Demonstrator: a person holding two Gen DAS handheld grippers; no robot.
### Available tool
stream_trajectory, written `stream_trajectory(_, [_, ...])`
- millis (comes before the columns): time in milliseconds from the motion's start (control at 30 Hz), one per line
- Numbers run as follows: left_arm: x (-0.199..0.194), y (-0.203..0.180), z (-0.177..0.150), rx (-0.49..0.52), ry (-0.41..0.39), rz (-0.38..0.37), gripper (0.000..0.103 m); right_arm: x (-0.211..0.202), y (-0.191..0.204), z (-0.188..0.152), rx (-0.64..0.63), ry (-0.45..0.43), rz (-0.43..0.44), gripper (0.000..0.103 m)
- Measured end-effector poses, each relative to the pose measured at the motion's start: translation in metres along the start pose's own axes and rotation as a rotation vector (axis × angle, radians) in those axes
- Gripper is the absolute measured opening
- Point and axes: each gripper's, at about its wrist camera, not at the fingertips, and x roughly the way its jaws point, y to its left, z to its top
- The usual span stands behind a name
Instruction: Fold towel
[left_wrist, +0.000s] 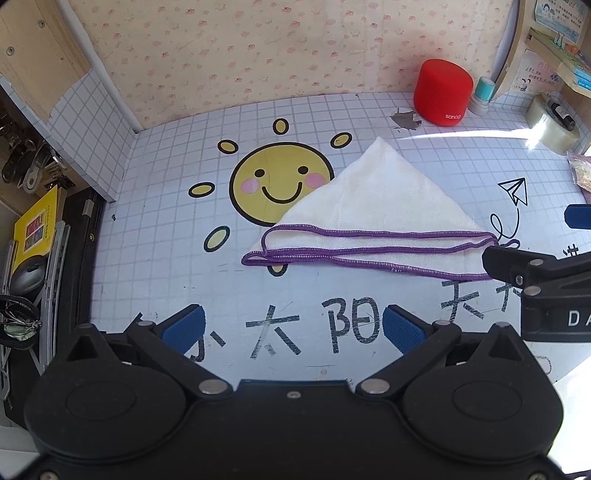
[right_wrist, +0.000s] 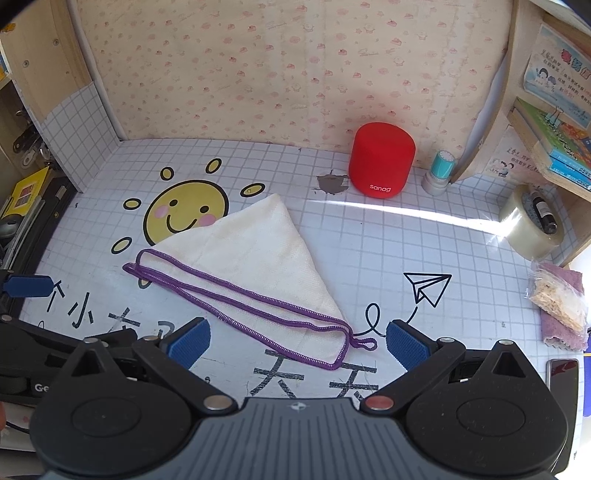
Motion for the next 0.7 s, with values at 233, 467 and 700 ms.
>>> stream_trajectory(233, [-0.0001, -0.0022, -0.0012, 0.007, -0.004, 0.038, 0.102, -0.0012, -0.0006, -0.0004, 0.004, -0.003, 0.002, 0.102])
stream_trajectory(467, [-0.0021, -0.0026, -0.002, 0.005, -0.011, 0.027, 0.102, -0.0025, -0.0024, -0.0008, 0.007, -0.011, 0.005, 0.102])
stream_trajectory(700, [-0.0015, -0.0038, -0.0047, 0.001, 0.002, 0.002, 0.102, -0.0035, -0.0012, 0.0, 0.0, -0.021, 0.004, 0.102])
